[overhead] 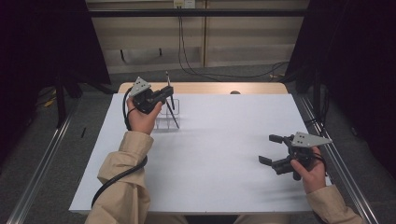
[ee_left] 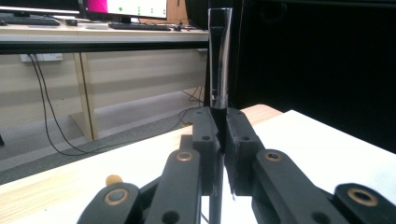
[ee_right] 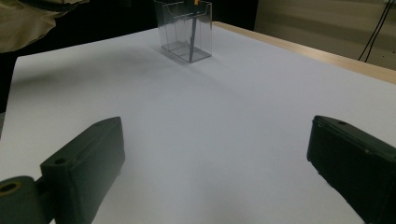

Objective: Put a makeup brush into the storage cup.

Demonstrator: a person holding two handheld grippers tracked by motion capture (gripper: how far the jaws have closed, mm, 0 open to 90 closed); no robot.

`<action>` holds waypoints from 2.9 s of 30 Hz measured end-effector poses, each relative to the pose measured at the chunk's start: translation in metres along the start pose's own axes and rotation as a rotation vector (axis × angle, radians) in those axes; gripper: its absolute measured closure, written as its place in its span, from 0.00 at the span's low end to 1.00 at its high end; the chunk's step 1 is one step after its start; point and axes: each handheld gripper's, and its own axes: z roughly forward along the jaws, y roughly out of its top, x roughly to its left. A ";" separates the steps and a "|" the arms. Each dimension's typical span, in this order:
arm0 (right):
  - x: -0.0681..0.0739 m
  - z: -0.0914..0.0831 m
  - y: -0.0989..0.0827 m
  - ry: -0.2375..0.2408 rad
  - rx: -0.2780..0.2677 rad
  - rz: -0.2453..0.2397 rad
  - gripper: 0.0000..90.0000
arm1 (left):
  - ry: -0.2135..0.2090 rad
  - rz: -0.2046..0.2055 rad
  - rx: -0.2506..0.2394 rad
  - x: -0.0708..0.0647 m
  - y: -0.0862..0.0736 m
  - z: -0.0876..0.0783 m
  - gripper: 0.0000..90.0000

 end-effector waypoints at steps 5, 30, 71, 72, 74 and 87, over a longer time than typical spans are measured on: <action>0.000 0.000 0.000 0.002 -0.004 -0.002 0.04 | 0.005 0.006 0.006 0.001 -0.002 0.000 0.93; 0.000 0.000 0.000 0.010 -0.002 -0.005 0.04 | 0.015 0.017 0.026 0.003 -0.012 0.004 0.93; 0.000 0.000 0.001 0.013 -0.003 -0.004 0.04 | 0.019 -0.004 0.061 0.006 -0.030 0.005 0.93; 0.000 0.000 0.001 0.013 -0.003 -0.004 0.05 | 0.018 0.001 0.063 0.007 -0.030 0.005 0.93; 0.000 0.000 0.001 0.014 -0.002 -0.004 0.04 | 0.017 -0.007 0.065 0.006 -0.031 0.005 0.93; 0.000 0.000 0.000 0.018 -0.004 -0.002 0.04 | 0.017 -0.012 0.082 0.007 -0.036 0.005 0.93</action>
